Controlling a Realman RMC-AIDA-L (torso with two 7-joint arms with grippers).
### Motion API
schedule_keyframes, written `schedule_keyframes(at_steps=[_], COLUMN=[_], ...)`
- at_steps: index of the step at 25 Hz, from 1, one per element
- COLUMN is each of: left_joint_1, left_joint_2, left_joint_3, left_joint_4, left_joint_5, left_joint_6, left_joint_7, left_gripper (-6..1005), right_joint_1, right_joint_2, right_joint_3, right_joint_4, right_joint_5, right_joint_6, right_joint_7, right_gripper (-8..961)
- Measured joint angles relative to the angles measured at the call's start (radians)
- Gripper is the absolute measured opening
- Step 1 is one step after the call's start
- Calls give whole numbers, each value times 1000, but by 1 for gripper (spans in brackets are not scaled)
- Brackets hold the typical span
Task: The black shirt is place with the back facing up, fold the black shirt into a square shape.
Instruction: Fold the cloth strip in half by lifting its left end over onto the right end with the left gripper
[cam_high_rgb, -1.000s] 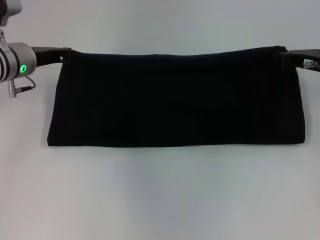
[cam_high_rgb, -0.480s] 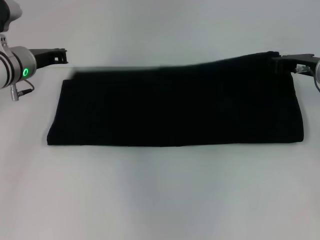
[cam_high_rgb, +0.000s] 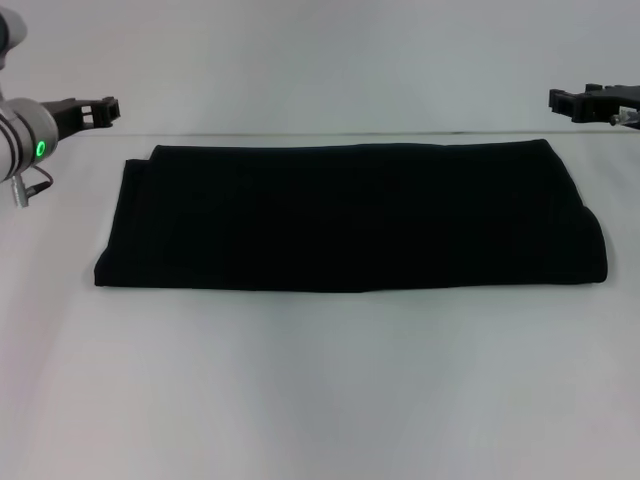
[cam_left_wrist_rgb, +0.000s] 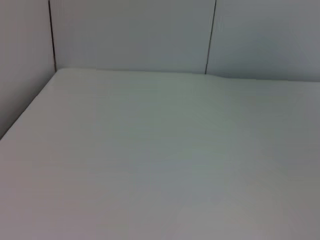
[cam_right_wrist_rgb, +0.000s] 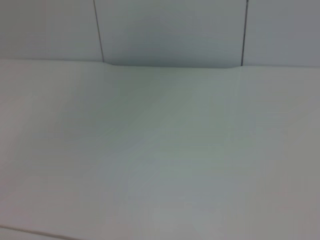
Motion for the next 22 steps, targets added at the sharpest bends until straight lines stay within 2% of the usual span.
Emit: schedule_keyframes(at_steps=[3, 4, 5, 6, 7, 8, 9, 10, 12, 13, 17, 22], left_joint_1=[39, 59, 77, 103, 113, 140, 155, 155, 208, 216, 259, 274], left_joint_2=[7, 14, 19, 25, 27, 30, 31, 31, 32, 33, 34, 35], left_joint_3=[2, 3, 4, 1, 1, -2, -4, -4, -6, -7, -15, -33], left_joint_4=[52, 83, 110, 153, 170, 216, 240, 240, 319, 329, 361, 369], left_joint_5=[1, 2, 3, 2, 1, 0, -1, -1, 3, 4, 14, 81], left_joint_6=[145, 246, 326, 452, 497, 613, 674, 674, 870, 892, 1045, 1159], left_joint_7=[-61, -92, -114, -144, -156, -188, -206, -206, -265, -272, -316, -380], left_gripper=[378, 396, 414, 454, 494, 534, 574, 614, 689, 723, 723, 723], right_joint_1=[-28, -51, -51, -65, -75, -88, -99, -110, -132, -140, -167, -172], right_joint_2=[-23, -37, -37, -44, -47, -52, -55, -59, -64, -65, -64, -55], right_joint_3=[-1, 4, 4, 6, 6, 6, 7, 7, 7, 7, 6, 0], right_joint_4=[-28, -55, -55, -73, -88, -103, -113, -123, -130, -131, -127, -122], right_joint_5=[0, 1, 1, 3, 6, 14, 21, 30, 50, 58, 81, 82], right_joint_6=[-137, -251, -251, -320, -382, -448, -502, -558, -647, -681, -794, -830], right_joint_7=[53, 87, 87, 106, 120, 129, 135, 139, 140, 139, 126, 107], right_gripper=[462, 497, 532, 567, 603, 638, 673, 674, 675, 675, 677, 680])
